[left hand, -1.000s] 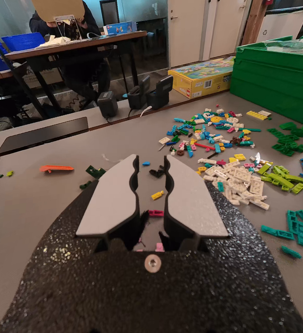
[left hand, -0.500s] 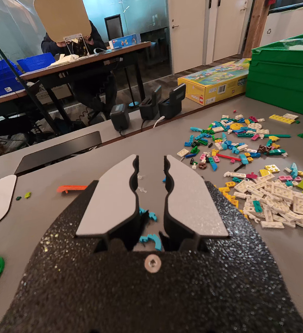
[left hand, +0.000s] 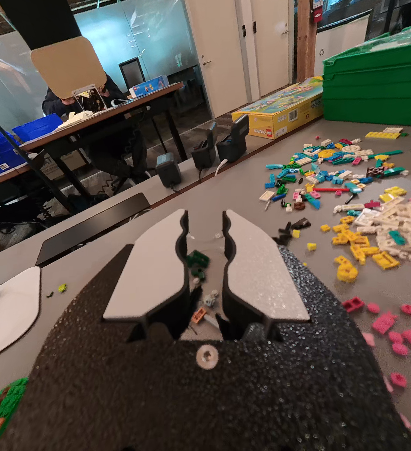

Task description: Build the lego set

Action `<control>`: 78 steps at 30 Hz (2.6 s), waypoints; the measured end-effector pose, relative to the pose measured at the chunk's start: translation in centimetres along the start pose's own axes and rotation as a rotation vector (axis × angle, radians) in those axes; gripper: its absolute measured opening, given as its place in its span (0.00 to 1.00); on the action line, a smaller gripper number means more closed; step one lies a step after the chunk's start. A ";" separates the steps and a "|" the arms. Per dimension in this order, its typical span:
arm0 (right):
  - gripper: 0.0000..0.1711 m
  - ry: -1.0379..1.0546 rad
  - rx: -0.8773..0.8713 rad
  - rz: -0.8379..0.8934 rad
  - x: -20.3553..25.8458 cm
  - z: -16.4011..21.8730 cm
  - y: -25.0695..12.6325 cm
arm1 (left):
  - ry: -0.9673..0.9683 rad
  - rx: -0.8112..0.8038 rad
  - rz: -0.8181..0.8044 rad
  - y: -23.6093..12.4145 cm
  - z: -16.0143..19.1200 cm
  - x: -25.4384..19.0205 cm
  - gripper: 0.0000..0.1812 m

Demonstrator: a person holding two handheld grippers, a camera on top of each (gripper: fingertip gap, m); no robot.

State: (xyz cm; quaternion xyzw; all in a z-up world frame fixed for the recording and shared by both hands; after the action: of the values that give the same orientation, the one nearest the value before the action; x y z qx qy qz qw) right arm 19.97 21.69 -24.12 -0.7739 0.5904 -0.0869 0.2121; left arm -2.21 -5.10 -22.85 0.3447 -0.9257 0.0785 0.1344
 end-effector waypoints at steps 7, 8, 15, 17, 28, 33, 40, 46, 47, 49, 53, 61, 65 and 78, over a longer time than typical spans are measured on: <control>0.17 0.119 -0.081 0.195 -0.8 -2.6 1.3 | 0.013 -0.065 0.027 -1.4 2.4 2.8 0.14; 0.16 0.140 -0.105 0.206 -0.9 -2.7 1.5 | 0.000 -0.078 0.028 -1.6 2.6 3.2 0.14; 0.04 0.192 -0.211 0.251 -0.5 -0.9 2.3 | -0.039 -0.092 -0.019 -2.9 4.5 4.3 0.16; 0.00 0.158 -0.193 0.293 -0.7 -0.3 2.1 | -0.050 -0.122 -0.009 -3.5 4.2 3.9 0.17; 0.00 0.095 -0.189 0.521 -1.8 0.8 1.6 | 0.063 -0.356 -0.053 -5.8 2.2 3.0 0.17; 0.00 0.004 -0.186 0.619 -1.3 0.1 0.6 | 0.023 -0.313 -0.023 -5.3 2.7 2.7 0.16; 0.00 -0.062 -0.236 0.792 -1.4 -0.1 -1.2 | 0.007 -0.275 -0.080 -3.5 4.1 3.9 0.12; 0.00 -0.104 -0.240 0.885 -1.5 0.5 -1.8 | -0.134 -0.228 -0.081 -3.3 4.7 5.0 0.11; 0.00 -0.115 -0.234 0.896 -1.4 0.5 -1.8 | -0.135 -0.229 -0.079 -3.5 4.7 5.0 0.10; 0.00 -0.135 -0.222 0.916 -1.4 0.8 -1.8 | -0.140 -0.226 -0.079 -3.7 4.7 5.0 0.10; 0.00 -0.166 -0.183 0.930 -1.5 1.2 -1.3 | -0.131 -0.229 -0.095 -4.1 4.8 5.3 0.10; 0.00 -0.267 -0.234 0.973 -0.5 0.3 -1.7 | -0.156 -0.258 -0.040 -4.9 4.3 4.7 0.11; 0.00 -0.301 -0.206 0.985 -0.5 0.6 -1.4 | -0.095 -0.279 -0.029 -5.0 4.3 4.1 0.11; 0.00 -0.306 -0.183 0.948 -1.0 1.6 -0.6 | -0.101 -0.269 0.034 -4.8 4.5 3.7 0.07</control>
State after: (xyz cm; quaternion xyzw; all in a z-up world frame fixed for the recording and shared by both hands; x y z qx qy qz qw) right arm 20.83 23.10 -25.17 -0.4399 0.8442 0.1855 0.2437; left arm -2.59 -12.04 -25.76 0.3115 -0.9391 -0.0613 0.1315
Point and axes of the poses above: each gripper's, where its closed fingertips meet, y out along the fingers, z out of its underside, x = y × z across the jaws, the point moved 9 cm from there along -y, back along the fingers, and after that the axes turned 13 degrees about -z, right-handed, at the moved point
